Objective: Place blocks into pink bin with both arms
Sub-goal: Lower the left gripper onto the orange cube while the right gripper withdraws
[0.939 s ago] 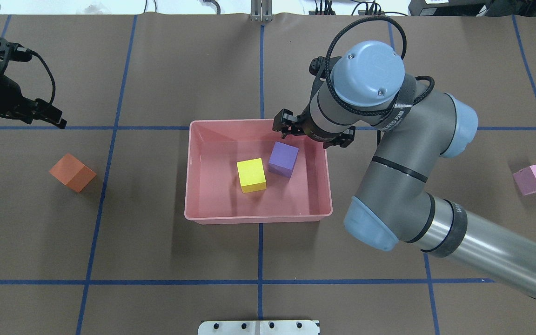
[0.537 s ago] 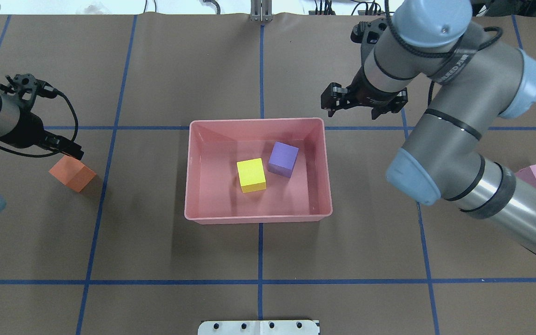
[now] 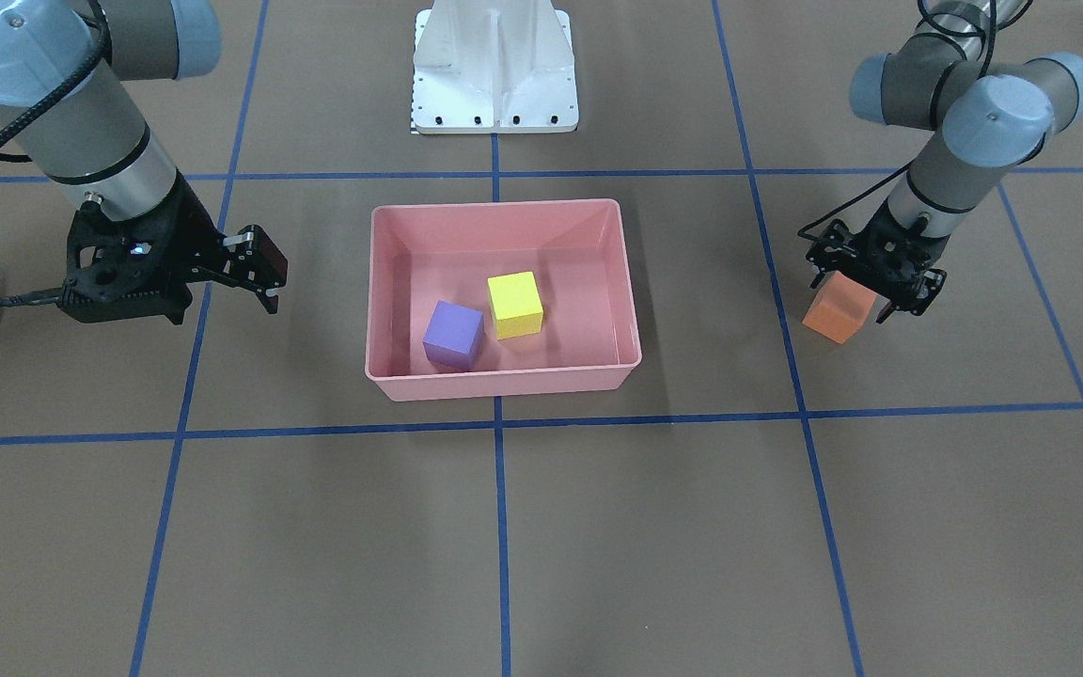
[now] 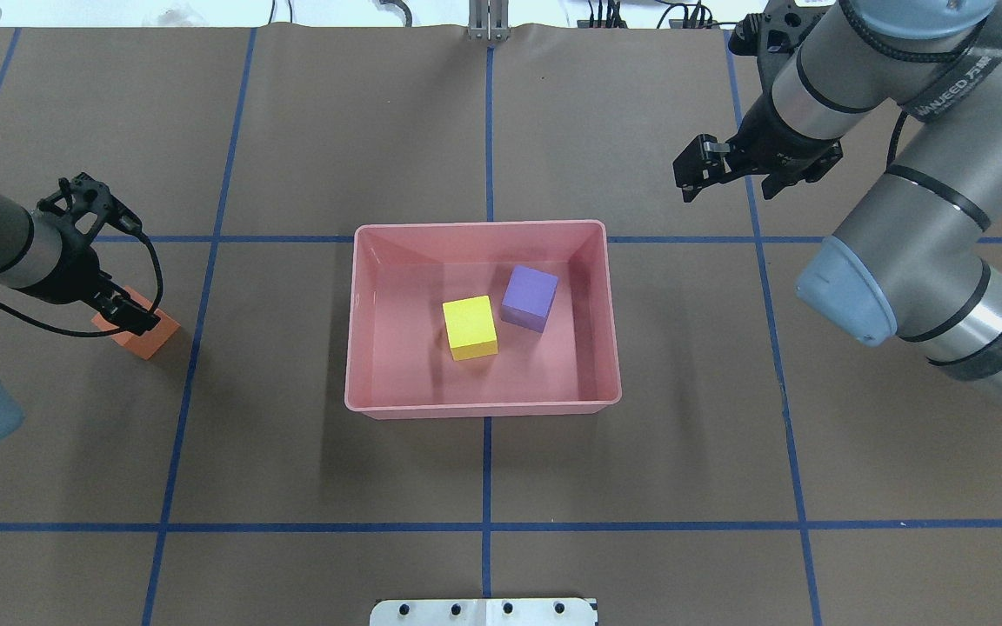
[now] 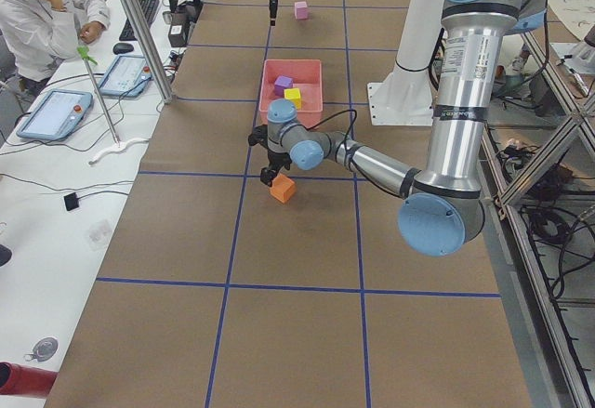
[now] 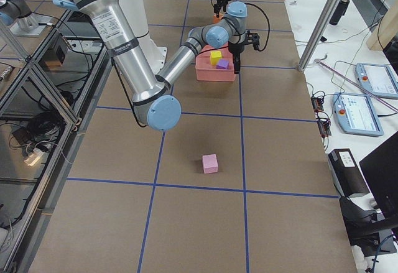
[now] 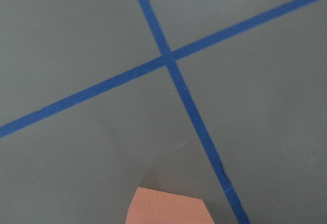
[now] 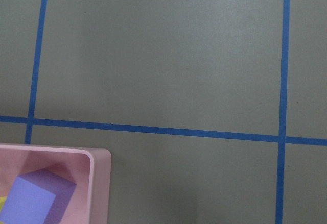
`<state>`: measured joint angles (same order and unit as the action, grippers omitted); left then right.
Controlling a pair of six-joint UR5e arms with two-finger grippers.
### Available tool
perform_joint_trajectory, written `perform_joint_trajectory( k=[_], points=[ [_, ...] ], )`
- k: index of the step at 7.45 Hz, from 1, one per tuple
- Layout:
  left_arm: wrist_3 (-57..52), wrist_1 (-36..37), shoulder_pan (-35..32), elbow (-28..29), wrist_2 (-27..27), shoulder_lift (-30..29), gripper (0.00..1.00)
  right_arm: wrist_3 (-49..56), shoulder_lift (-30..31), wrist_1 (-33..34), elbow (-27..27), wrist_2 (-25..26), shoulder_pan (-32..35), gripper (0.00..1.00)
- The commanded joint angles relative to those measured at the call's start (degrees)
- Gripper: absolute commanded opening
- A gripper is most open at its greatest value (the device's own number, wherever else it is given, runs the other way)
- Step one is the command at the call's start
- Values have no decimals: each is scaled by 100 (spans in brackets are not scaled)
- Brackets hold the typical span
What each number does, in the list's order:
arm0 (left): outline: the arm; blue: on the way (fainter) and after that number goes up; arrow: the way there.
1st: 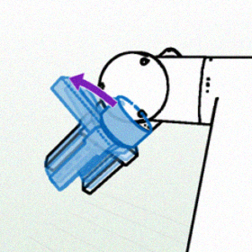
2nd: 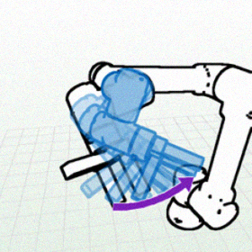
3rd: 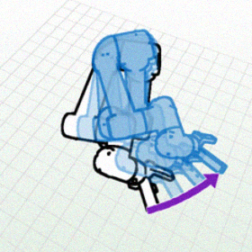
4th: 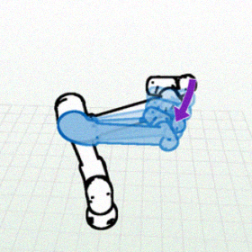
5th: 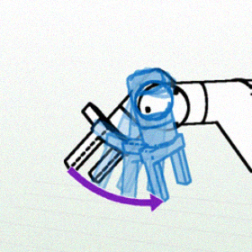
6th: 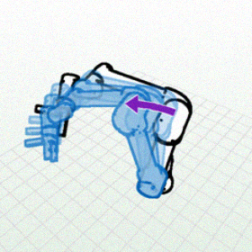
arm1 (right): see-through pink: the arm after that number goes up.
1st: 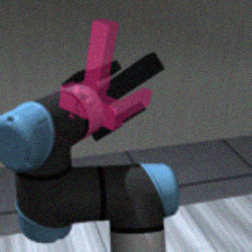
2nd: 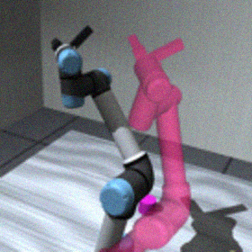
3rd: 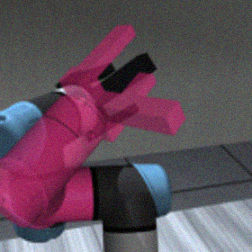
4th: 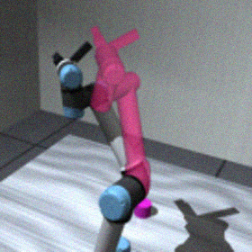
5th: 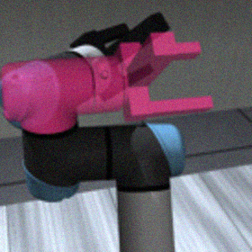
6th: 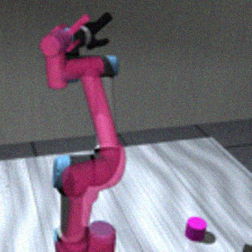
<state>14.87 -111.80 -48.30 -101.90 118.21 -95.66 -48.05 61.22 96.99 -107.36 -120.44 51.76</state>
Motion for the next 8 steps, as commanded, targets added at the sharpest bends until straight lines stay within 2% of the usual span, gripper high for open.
perform_joint_trajectory(
  k=[1,5,6,7,8],
  points=[
    [-380,-9,13,65,18,73,97,112,117,-22,-4,3,9,100],
    [-170,-35,40,504,89,-6,98,112,144,-22,5,12,1,100],
    [57,-26,57,522,219,-49,93,112,135,-22,13,12,1,100],
    [320,0,57,531,647,-137,59,112,144,-22,13,29,1,100],
    [523,-9,57,513,895,-172,13,112,144,-22,22,30,1,100]
  ],
)
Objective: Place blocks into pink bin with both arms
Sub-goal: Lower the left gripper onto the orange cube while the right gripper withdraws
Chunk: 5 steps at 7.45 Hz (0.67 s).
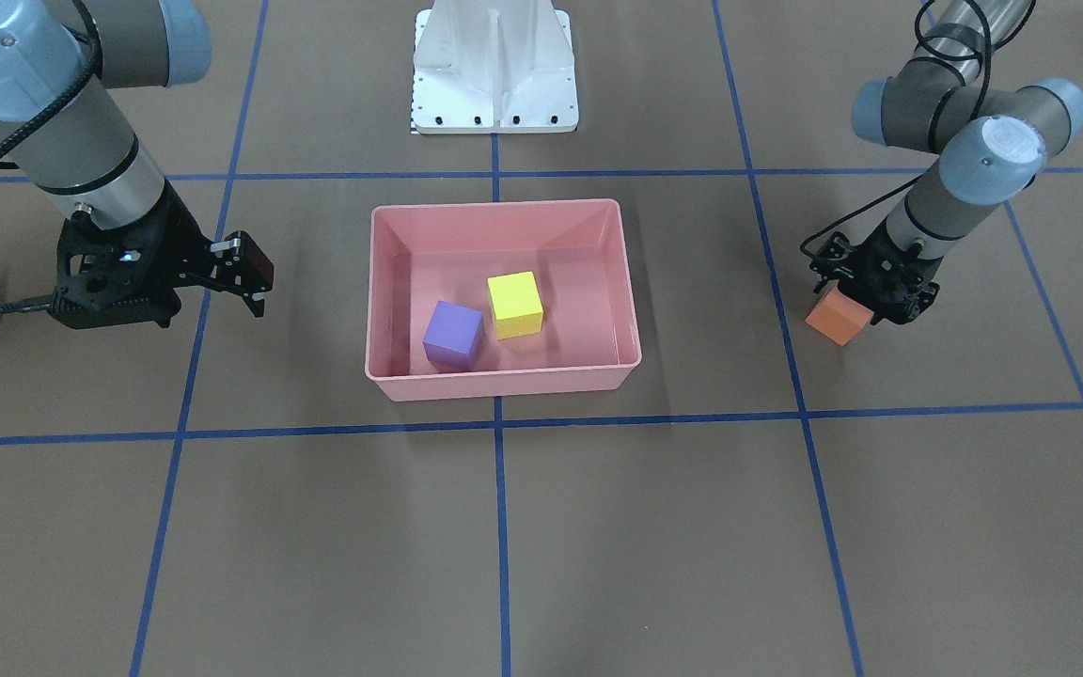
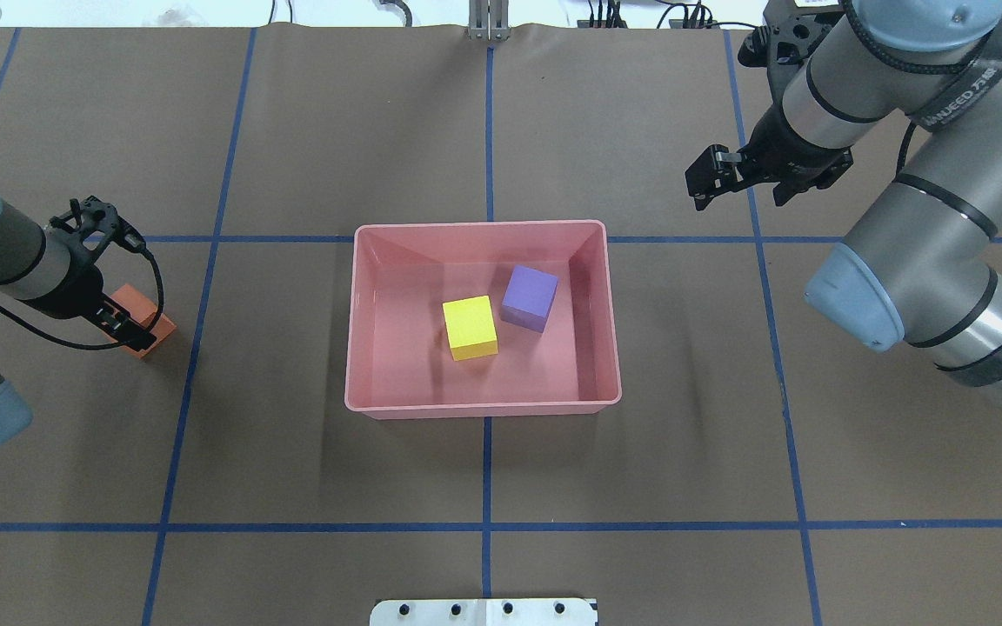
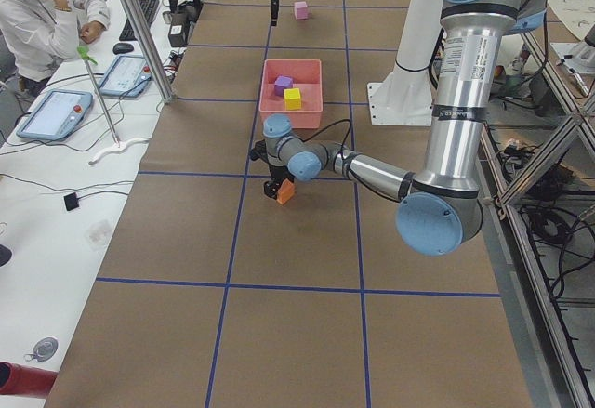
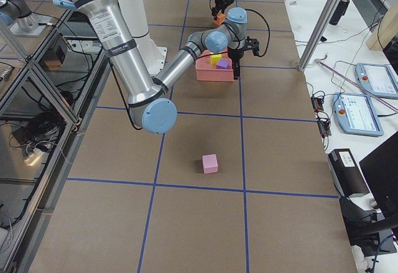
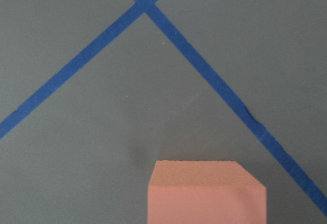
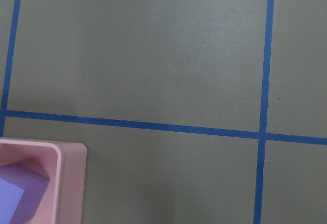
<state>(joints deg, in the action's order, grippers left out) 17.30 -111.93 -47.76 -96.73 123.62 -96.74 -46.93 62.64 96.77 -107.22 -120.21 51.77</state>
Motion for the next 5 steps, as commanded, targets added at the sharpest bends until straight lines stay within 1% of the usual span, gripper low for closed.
perform_joint_trajectory(
  k=[1,2,3,4,5],
  points=[
    [300,22,-5,-64,443,-65,0,122,72,-9,16,-2,0,100],
    [300,48,-23,-187,731,-65,0,410,160,-18,8,-11,43,100],
    [317,153,-179,-301,1056,-82,0,535,196,-9,8,-37,157,100],
    [570,397,-425,-441,1338,-300,0,893,388,-9,-36,-46,315,100],
    [1521,583,-470,-834,1497,-415,0,1410,642,-9,-36,-211,542,100]
  ],
)
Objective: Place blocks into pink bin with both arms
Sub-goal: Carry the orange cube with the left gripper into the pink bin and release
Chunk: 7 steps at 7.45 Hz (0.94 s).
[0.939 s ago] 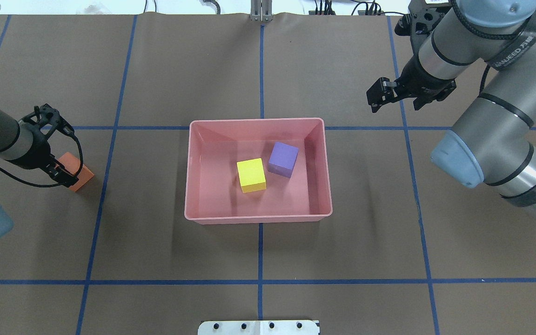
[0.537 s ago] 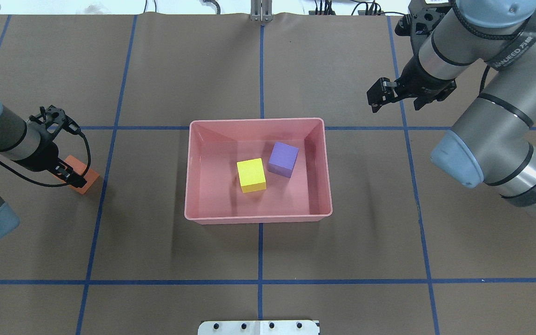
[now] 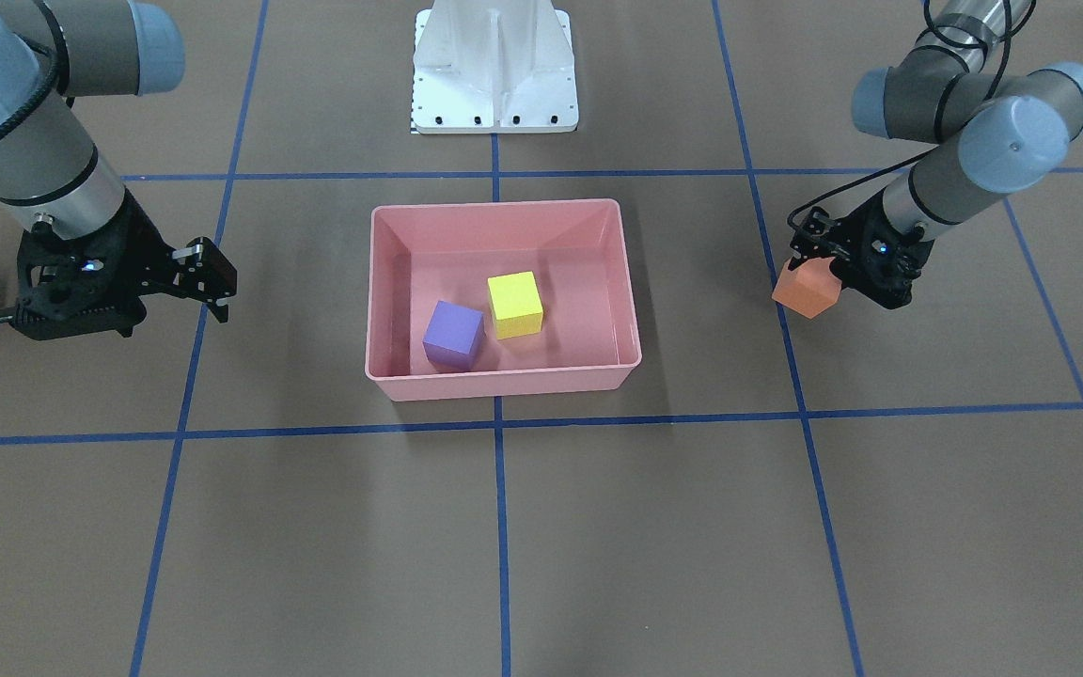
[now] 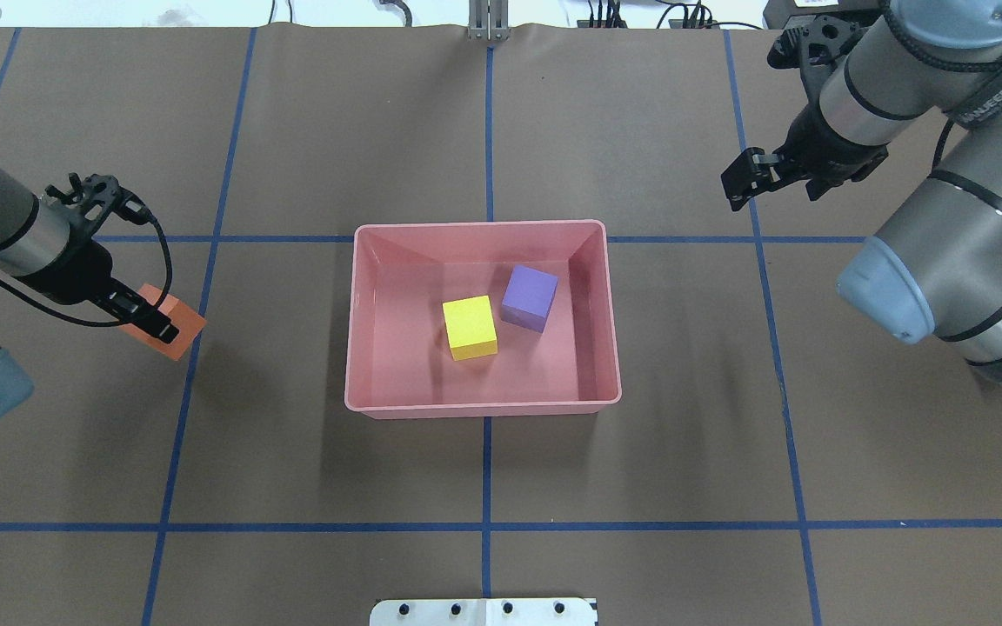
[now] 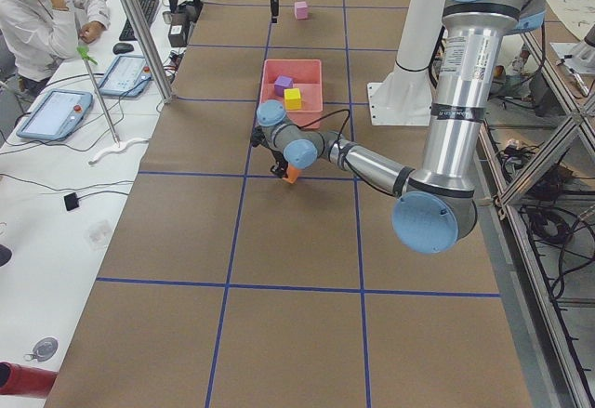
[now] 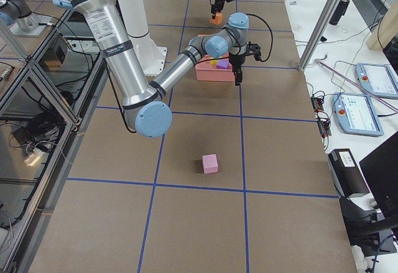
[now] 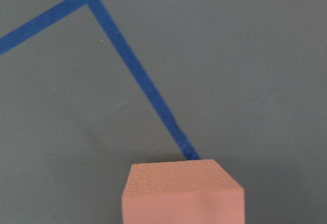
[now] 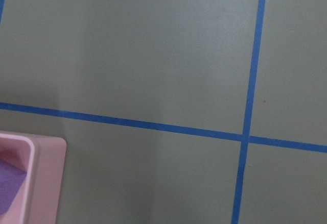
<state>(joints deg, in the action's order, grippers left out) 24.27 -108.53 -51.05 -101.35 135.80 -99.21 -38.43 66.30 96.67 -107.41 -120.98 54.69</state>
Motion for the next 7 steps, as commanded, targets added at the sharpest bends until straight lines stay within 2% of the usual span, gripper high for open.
perform_joint_trajectory(
  k=[1,3,4,5,6,7],
  points=[
    [1991,244,-134,-603,280,-448,0,1139,592,-8,-25,-372,531,100],
    [3813,244,-72,-571,228,-1360,0,2222,1190,-8,-25,-444,980,100],
    [4413,253,172,-466,53,-1774,0,2557,1454,-112,-16,-471,1086,100],
    [4794,244,479,-282,-366,-2091,23,2612,1717,-453,18,-558,1122,100],
    [5024,253,751,-71,-831,-2390,99,2639,2129,-917,28,-576,1131,100],
    [5139,253,815,-69,-966,-2419,100,2709,2498,-1322,28,-646,1210,100]
  ],
)
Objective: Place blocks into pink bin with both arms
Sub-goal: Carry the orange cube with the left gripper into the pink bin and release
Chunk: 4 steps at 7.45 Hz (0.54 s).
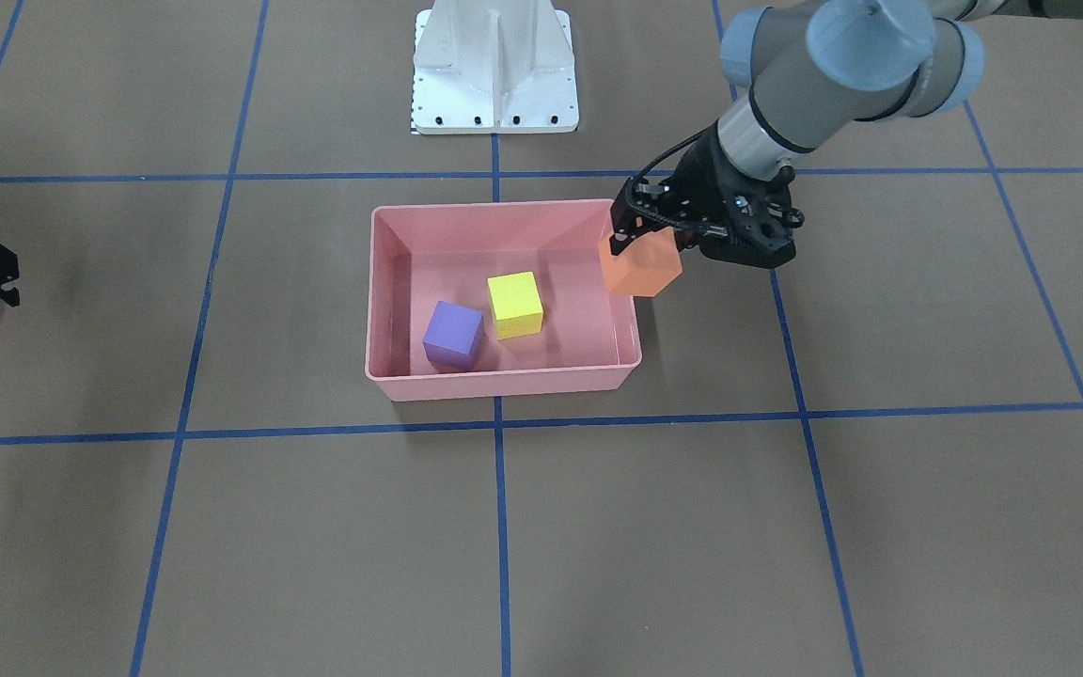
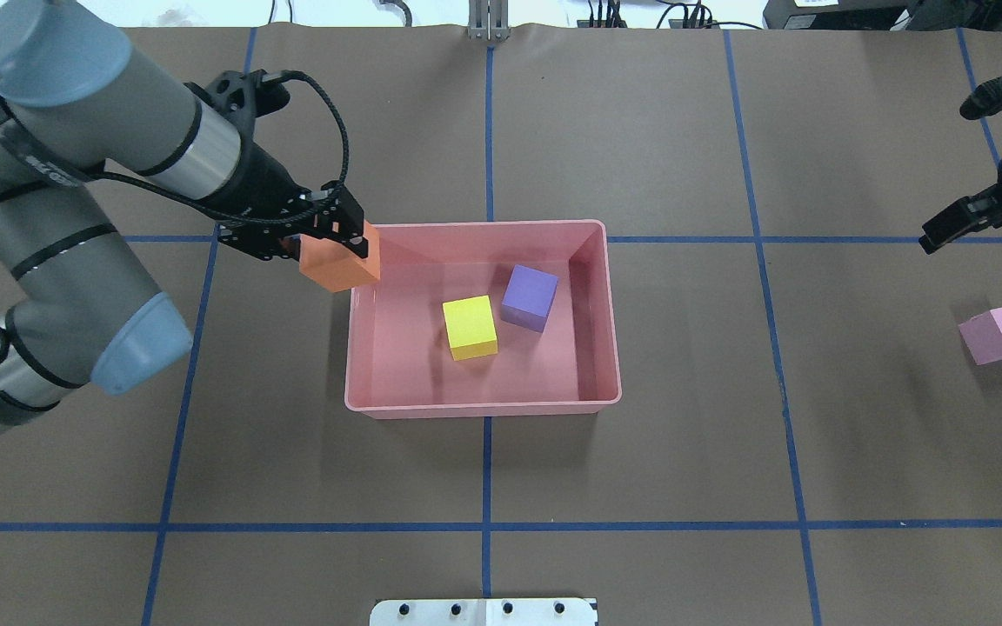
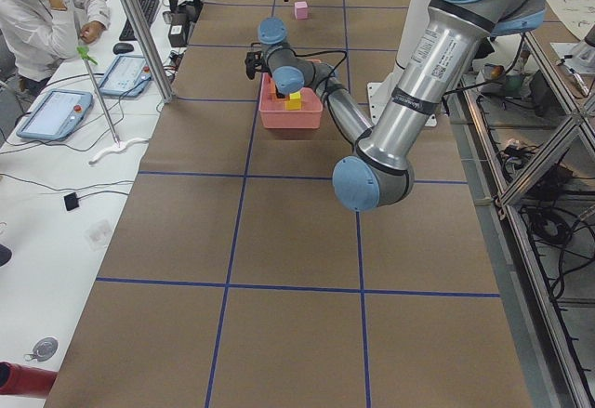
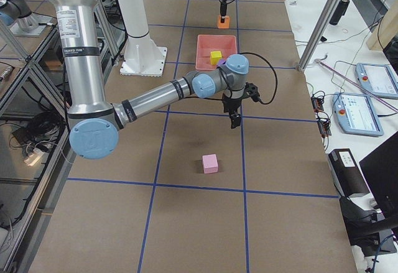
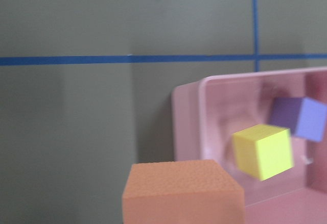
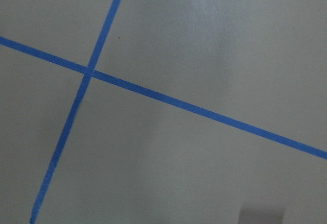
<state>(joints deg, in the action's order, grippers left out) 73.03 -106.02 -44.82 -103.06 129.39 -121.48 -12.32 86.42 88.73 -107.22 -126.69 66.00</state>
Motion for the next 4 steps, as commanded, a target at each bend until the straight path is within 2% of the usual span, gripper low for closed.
perform_joint_trajectory(
  k=[1,2,3,4],
  points=[
    [221,11,184,67,-301,-140,100,402,777,-646,17,-67,167,100],
    [-128,46,97,23,-170,-70,100,849,1015,-656,60,-58,342,100],
    [-932,47,-95,-65,14,340,100,1045,1200,-656,70,-58,378,100],
    [-1810,38,-332,-205,216,840,100,1030,1358,-969,200,-58,379,100]
  ],
)
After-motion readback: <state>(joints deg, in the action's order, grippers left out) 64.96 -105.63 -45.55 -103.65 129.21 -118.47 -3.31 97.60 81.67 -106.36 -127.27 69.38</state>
